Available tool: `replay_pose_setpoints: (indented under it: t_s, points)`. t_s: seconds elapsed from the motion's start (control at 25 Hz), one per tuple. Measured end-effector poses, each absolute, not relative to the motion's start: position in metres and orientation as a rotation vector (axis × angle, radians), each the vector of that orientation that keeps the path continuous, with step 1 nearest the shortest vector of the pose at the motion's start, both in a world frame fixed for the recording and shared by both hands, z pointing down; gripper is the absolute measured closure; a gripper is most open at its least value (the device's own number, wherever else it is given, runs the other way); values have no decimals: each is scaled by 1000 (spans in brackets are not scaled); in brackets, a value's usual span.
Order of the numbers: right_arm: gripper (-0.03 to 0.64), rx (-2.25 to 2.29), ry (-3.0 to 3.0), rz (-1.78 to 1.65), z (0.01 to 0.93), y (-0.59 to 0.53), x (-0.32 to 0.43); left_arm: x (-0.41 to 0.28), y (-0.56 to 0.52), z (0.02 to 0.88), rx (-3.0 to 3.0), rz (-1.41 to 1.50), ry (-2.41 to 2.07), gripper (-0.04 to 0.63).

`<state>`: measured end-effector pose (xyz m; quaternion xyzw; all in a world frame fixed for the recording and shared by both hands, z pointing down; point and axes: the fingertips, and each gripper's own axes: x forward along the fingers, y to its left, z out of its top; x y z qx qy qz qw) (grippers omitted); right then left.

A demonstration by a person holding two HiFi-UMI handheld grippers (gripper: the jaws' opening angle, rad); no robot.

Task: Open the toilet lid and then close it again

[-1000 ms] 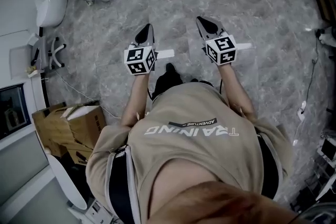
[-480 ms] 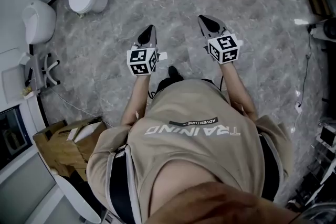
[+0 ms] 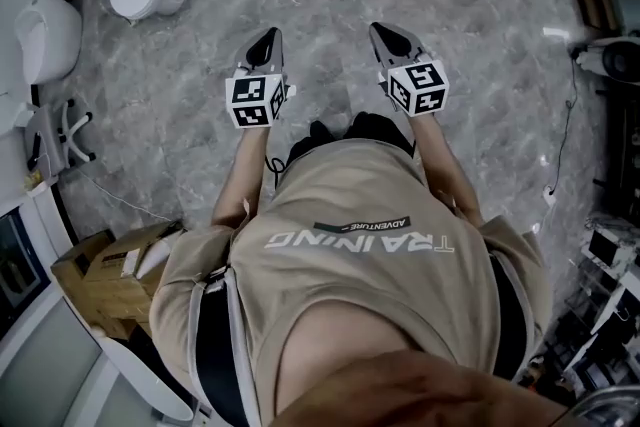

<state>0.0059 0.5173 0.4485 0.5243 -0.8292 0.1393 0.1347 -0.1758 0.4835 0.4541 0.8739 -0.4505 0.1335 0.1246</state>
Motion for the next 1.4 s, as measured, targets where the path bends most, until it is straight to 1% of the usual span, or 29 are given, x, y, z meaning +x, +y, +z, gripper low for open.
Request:
replay_pose_setpoints:
  t_s: [0.24,0.6,0.84,1.12,1.4]
  points:
    - [605,1501,-2406,452,466,477,14,-157,461,472,2495,426,-1275,592]
    - [606,1443,-2505,439,466,387,57,-116,396,457,2478,502,-1374,592]
    - [606,1434,-2572,532,473,332,89,-89,344,449,2408,414,-1425,592]
    - [606,1341,-2599,527,482,299,91,-89,308,456,2344,452,-1474,592]
    - [606,1338,-2566,556,500,275,75,-114,276,471,2314,438,-1493,592]
